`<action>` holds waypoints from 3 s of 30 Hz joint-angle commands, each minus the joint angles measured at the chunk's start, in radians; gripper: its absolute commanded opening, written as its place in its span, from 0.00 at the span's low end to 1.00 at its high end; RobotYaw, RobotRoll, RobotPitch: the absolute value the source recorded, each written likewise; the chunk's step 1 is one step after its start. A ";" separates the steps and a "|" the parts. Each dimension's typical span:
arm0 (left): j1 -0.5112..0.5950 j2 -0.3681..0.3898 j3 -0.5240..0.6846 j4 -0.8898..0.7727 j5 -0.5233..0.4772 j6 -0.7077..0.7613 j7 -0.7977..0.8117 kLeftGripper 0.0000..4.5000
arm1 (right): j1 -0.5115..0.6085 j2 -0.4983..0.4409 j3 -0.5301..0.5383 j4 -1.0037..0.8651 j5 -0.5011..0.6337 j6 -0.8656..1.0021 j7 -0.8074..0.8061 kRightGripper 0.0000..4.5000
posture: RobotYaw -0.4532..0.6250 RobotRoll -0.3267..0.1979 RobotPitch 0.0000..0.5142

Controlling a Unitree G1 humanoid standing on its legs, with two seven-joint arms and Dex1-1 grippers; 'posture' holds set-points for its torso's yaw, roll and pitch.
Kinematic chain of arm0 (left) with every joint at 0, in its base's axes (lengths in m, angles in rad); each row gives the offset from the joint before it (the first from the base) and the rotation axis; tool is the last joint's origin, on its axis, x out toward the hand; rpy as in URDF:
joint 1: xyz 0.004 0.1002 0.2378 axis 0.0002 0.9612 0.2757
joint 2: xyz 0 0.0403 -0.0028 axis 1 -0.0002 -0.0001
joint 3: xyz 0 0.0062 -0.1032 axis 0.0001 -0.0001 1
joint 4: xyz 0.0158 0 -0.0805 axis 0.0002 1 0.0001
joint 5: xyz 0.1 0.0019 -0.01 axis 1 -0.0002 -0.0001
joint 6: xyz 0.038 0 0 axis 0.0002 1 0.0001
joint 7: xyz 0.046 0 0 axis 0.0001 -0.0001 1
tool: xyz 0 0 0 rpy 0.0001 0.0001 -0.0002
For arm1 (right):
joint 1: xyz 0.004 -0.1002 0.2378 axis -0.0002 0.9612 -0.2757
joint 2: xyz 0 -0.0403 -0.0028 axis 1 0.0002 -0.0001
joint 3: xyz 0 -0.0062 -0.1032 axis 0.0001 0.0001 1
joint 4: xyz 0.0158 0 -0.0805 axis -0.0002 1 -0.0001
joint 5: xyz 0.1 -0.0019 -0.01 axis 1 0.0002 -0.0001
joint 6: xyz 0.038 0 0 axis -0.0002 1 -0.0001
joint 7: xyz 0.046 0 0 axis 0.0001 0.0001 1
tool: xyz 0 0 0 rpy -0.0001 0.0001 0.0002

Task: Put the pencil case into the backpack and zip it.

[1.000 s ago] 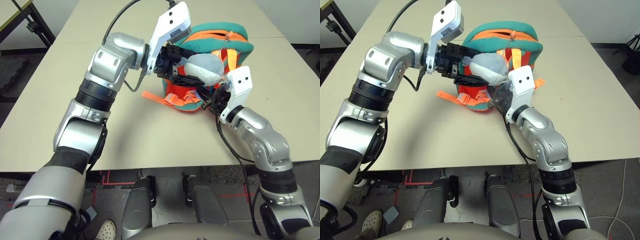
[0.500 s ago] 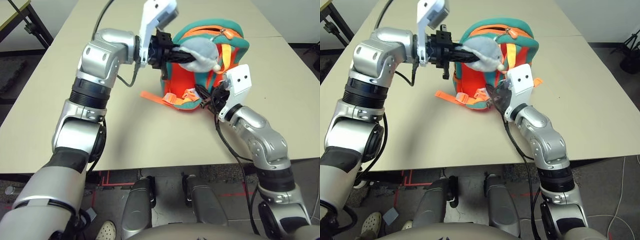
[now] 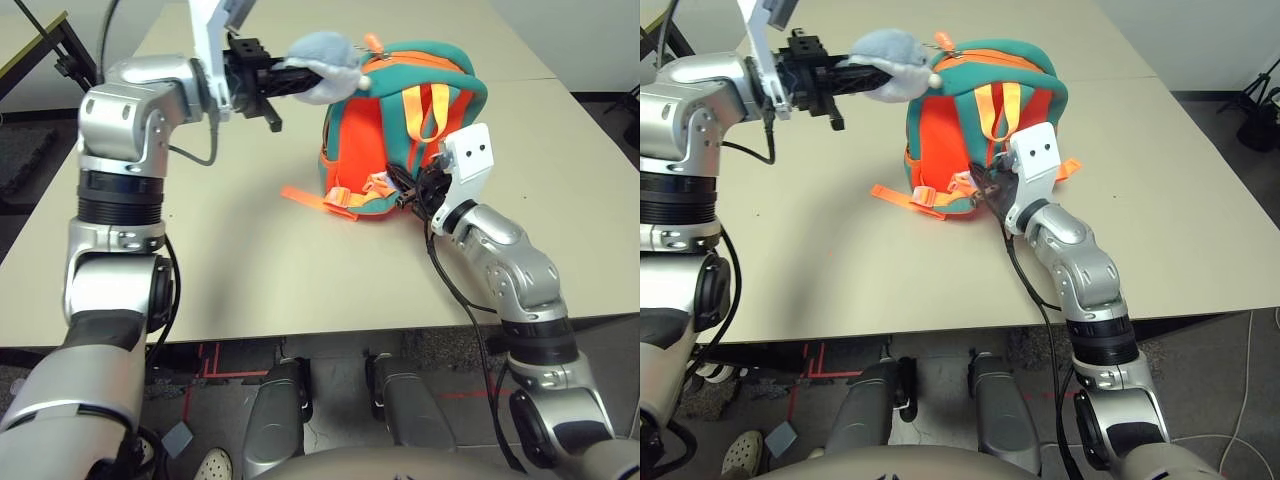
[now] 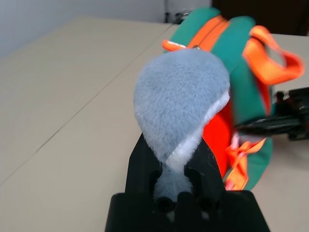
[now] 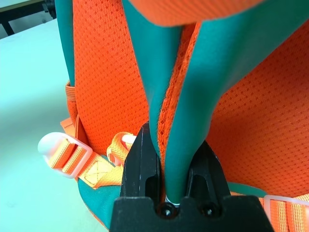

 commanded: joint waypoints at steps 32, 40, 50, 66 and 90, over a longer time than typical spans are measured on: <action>0.472 0.020 -0.013 0.015 -0.012 -0.017 0.125 0.04 | -0.015 0.007 -0.006 0.068 -0.026 -0.019 0.033 0.08 | 0.41 0.62 0.21; 0.465 -0.035 -0.097 0.144 0.041 -0.099 0.100 0.04 | -0.013 0.011 -0.002 0.064 -0.025 -0.015 0.031 0.08 | 0.41 0.62 0.23; 0.446 -0.074 -0.164 0.283 0.093 -0.180 0.062 0.03 | -0.012 0.015 0.000 0.065 -0.028 -0.016 0.027 0.08 | 0.40 0.62 0.23; 0.442 -0.072 -0.021 0.059 -0.029 -0.011 0.063 0.87 | 0.002 -0.073 -0.022 -0.070 0.063 0.145 0.128 0.72 | 0.39 0.62 0.26; 0.486 -0.039 0.003 -0.003 -0.046 0.024 0.067 1.00 | 0.094 -0.291 -0.261 -0.061 0.203 0.224 0.219 1.00 | 0.36 0.62 0.28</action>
